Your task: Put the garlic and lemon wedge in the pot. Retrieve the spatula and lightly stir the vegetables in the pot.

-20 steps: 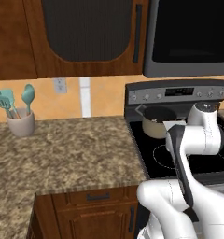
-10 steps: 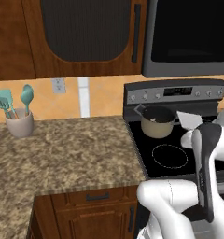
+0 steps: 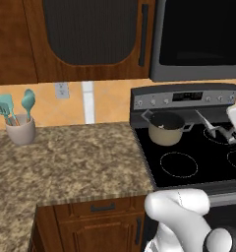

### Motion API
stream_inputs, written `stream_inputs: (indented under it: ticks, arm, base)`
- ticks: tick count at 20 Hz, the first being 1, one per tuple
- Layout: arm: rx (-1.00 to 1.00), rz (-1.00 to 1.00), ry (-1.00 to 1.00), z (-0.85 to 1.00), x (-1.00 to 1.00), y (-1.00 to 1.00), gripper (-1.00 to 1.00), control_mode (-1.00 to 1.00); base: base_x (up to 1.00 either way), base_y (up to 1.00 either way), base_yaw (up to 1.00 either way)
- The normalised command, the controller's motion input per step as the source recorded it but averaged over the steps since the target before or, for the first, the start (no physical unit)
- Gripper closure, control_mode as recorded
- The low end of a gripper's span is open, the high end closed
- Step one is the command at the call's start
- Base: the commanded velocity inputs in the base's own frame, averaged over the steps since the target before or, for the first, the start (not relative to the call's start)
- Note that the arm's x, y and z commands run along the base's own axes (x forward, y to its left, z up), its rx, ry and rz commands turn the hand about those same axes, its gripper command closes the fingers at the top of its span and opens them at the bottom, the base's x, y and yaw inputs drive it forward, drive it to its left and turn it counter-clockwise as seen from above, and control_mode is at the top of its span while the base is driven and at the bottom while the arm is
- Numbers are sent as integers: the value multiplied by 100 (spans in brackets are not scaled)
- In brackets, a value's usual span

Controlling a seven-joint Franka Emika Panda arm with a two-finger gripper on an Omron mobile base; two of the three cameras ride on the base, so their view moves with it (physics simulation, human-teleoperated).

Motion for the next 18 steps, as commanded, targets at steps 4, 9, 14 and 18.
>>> stream_inputs:
  ticks: [4,9,14,18]
  arm:
    - [97,-2,17,37,30,-1,100,-100]
    - [96,-12,26,-6,60,-2,100,-100]
    - [44,-48,11,-8,57,0,100,-100]
    - [3,-69,7,-19,37,0,100,-100]
  base:
    - [0,0,0]
    - [0,0,0]
    - [0,0,0]
    - [0,0,0]
